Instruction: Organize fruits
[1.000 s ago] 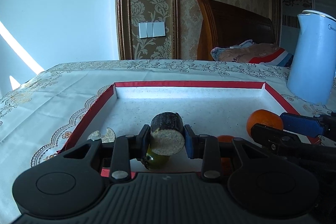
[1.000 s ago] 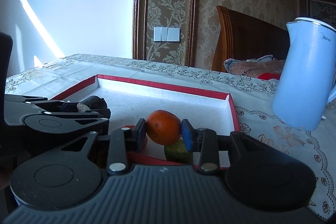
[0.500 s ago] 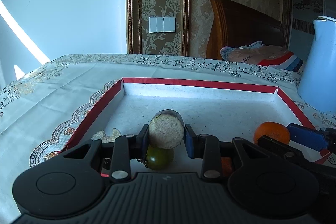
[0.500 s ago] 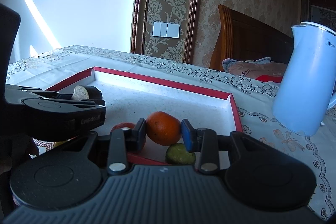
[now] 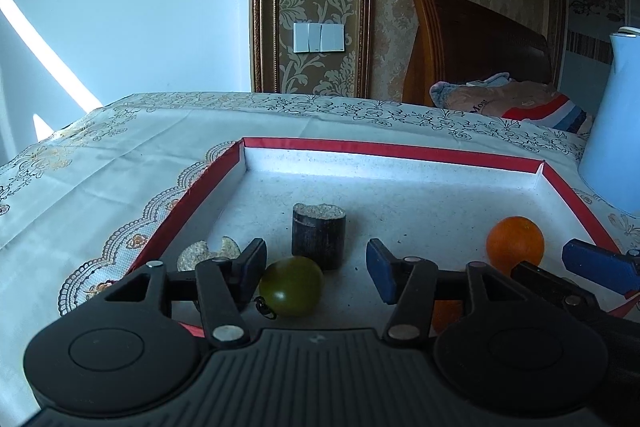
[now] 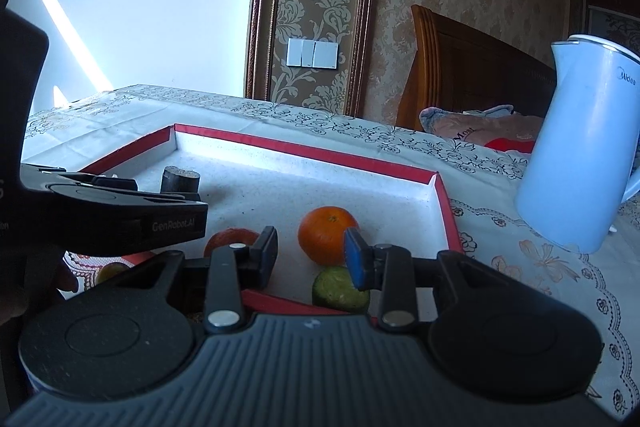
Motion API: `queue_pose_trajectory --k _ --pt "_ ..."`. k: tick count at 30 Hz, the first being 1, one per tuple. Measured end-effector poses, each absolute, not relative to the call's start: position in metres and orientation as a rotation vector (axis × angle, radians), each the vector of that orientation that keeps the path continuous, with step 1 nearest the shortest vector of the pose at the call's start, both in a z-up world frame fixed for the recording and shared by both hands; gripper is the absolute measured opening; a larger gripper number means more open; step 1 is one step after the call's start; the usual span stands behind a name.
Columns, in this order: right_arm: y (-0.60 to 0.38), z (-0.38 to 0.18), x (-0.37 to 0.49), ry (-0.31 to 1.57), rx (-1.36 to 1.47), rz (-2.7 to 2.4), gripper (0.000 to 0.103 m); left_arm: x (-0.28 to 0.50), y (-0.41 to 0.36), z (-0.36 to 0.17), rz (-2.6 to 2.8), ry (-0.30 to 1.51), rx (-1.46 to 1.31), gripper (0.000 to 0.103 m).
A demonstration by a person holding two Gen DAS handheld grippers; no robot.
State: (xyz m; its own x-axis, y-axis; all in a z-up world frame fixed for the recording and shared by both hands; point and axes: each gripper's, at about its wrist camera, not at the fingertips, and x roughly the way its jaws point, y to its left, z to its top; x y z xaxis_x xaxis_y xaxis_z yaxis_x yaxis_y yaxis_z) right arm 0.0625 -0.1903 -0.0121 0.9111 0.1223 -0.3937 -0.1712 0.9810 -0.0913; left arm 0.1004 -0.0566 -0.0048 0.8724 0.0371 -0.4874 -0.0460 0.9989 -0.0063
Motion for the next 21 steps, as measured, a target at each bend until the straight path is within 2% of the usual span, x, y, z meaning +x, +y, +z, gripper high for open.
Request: queue_pose_trajectory --k 7,10,21 --pt "-0.192 -0.012 0.063 0.395 -0.119 0.151 0.033 0.099 -0.057 -0.005 0.034 0.512 -0.016 0.059" --pt "-0.192 -0.013 0.062 0.393 -0.115 0.149 0.038 0.097 -0.057 -0.005 0.031 0.515 -0.014 0.061" --pt "-0.195 -0.012 0.059 0.389 -0.093 0.146 0.038 0.084 -0.056 -0.001 0.025 0.491 0.004 0.062"
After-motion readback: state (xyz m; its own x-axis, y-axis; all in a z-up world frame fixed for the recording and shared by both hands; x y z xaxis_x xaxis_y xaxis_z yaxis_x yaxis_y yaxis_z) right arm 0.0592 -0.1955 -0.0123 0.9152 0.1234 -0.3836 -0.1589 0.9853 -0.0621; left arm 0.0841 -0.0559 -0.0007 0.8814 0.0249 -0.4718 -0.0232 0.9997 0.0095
